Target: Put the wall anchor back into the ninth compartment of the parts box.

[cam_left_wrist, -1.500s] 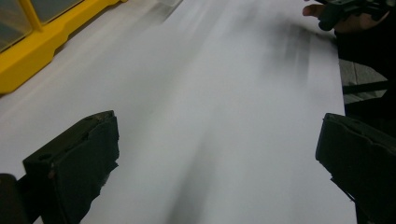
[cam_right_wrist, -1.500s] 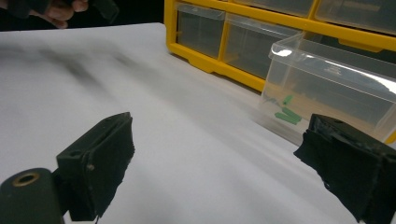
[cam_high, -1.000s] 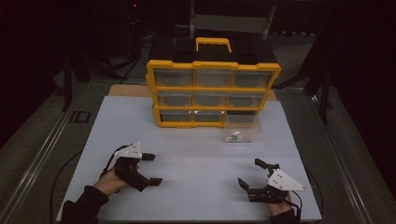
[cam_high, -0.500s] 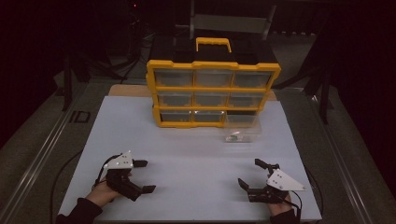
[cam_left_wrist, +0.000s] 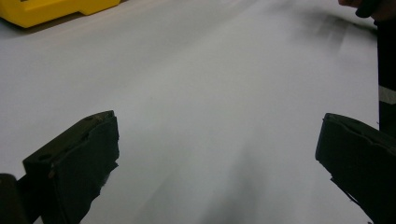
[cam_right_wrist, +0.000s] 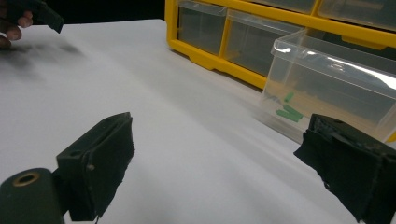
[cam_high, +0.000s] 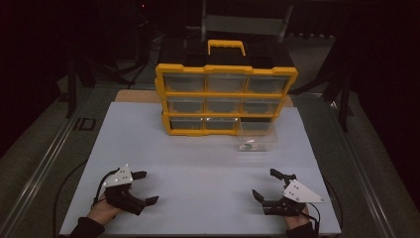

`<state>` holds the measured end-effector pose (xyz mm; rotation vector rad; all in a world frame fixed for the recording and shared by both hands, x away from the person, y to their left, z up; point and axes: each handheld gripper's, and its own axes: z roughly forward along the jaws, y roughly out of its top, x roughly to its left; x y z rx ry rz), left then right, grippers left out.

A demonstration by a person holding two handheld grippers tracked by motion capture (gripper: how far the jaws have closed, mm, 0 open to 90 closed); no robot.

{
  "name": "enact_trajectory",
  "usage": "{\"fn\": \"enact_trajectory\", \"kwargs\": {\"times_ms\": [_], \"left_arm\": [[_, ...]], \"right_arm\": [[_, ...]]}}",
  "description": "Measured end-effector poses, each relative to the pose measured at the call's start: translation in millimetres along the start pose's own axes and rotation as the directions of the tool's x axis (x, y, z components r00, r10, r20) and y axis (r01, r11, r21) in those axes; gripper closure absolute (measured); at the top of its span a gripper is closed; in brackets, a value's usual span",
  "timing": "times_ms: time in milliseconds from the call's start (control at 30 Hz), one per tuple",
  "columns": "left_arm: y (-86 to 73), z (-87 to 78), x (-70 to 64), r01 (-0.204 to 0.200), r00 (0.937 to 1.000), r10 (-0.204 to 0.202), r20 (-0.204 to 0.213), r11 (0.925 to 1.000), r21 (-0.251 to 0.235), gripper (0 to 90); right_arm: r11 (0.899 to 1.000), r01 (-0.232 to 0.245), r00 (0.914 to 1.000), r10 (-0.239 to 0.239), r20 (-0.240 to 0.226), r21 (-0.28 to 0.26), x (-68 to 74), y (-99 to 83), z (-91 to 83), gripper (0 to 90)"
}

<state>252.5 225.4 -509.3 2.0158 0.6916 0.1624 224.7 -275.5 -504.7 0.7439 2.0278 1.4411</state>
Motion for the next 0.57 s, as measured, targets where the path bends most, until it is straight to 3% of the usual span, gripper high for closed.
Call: {"fn": "enact_trajectory", "kwargs": {"times_ms": [167,567], "left_arm": [[-2.8,-0.8,2.5,0.009,0.9998,-0.009,-0.019,0.9998,-0.019,0.3],[-6.4,-0.3,3.7,0.014,0.9998,-0.014,-0.015,0.9998,-0.013,0.3]], "right_arm": [[1.0,0.0,1.0,0.0,-0.005,0.005,0.7,-0.5,0.8,8.6],[1.0,0.0,1.0,0.0,-0.009,0.009,0.7,-1.1,1.7,8.6]]}}
